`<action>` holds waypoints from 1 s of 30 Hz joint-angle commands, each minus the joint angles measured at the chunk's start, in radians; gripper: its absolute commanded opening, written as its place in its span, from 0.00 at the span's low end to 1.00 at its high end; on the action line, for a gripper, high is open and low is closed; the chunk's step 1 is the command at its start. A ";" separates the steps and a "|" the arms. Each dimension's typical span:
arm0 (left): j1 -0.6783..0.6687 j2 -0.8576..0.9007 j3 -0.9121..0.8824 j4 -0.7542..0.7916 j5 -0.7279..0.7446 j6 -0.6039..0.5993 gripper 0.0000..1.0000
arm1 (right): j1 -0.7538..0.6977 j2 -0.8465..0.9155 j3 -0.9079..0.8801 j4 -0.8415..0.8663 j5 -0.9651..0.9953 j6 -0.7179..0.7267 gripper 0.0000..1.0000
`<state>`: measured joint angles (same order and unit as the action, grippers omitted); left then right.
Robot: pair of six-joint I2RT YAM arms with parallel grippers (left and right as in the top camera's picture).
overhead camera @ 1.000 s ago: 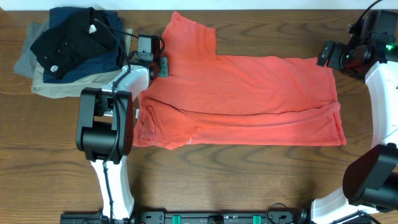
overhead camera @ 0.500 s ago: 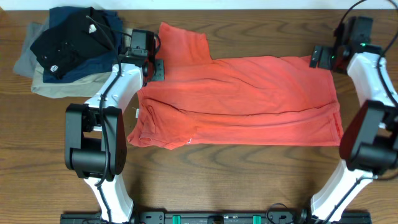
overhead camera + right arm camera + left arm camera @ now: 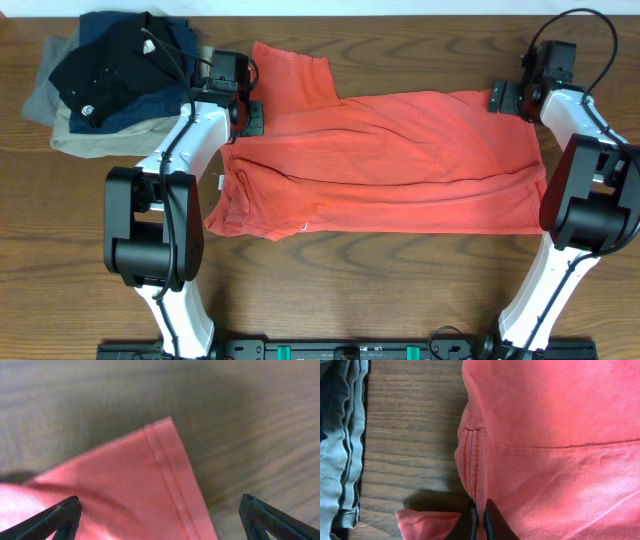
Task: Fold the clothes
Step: 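Fold the back half forward over the front with both grippers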
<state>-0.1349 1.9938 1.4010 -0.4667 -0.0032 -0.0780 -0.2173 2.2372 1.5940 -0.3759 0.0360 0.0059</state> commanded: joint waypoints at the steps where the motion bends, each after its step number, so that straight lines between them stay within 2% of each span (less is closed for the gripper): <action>1: 0.002 0.002 -0.008 -0.004 -0.005 -0.009 0.06 | 0.008 0.045 0.009 0.024 -0.047 -0.014 0.99; 5: 0.002 0.002 -0.010 -0.004 -0.005 -0.009 0.06 | 0.009 0.082 0.009 0.036 -0.096 0.006 0.98; 9: 0.002 0.002 -0.010 -0.003 -0.005 -0.009 0.06 | 0.009 0.099 0.009 0.031 -0.097 0.005 0.88; 10: 0.002 0.002 -0.010 -0.004 -0.005 -0.009 0.06 | 0.009 0.100 0.009 0.024 -0.095 0.005 0.76; 11: 0.002 0.002 -0.010 -0.003 -0.005 -0.009 0.06 | 0.009 0.099 0.009 0.021 -0.093 0.007 0.58; 15: 0.002 0.002 -0.010 -0.003 -0.005 -0.009 0.06 | 0.008 0.097 0.009 0.004 -0.034 0.079 0.35; 18: 0.002 0.002 -0.009 -0.003 -0.005 -0.009 0.06 | 0.003 0.090 0.011 -0.022 -0.032 0.107 0.07; 19: 0.002 0.002 -0.009 -0.003 -0.005 -0.010 0.06 | 0.001 0.083 0.011 -0.032 -0.032 0.113 0.02; 24: 0.002 -0.032 -0.009 -0.019 0.050 -0.032 0.06 | -0.012 0.015 0.011 -0.105 0.008 0.197 0.01; 30: 0.002 -0.148 -0.009 -0.046 0.125 -0.041 0.06 | -0.039 -0.148 0.011 -0.235 0.016 0.275 0.01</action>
<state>-0.1349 1.9556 1.3956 -0.4969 0.0685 -0.1009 -0.2310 2.2169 1.6131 -0.5659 0.0128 0.1997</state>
